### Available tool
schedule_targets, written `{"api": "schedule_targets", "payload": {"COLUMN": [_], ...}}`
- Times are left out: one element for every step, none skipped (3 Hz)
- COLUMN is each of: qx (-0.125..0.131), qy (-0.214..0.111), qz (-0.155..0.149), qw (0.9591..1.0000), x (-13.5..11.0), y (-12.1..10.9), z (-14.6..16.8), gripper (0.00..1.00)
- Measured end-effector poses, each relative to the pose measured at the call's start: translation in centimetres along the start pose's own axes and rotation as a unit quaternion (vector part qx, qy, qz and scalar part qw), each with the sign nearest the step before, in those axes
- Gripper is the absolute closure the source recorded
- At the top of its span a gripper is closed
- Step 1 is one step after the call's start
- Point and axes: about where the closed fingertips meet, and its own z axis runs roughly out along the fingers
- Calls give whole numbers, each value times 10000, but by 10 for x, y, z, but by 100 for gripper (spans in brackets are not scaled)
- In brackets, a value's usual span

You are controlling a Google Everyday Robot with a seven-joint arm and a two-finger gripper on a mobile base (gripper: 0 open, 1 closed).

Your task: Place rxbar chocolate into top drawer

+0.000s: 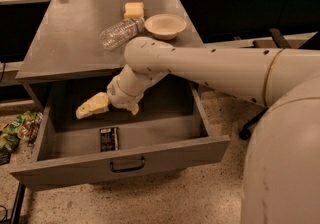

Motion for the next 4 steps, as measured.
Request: {"api": "schedule_targets", "payload": {"qx": [217, 343, 498, 496], "qy": [-95, -464, -1030, -1041], "qz": [146, 143, -103, -126], "qw": [9996, 9982, 9934, 9932], "x": [4, -12, -39, -40], "y": [7, 24, 42, 44], "z": [-37, -89, -139, -140], "gripper": [17, 40, 63, 62]}}
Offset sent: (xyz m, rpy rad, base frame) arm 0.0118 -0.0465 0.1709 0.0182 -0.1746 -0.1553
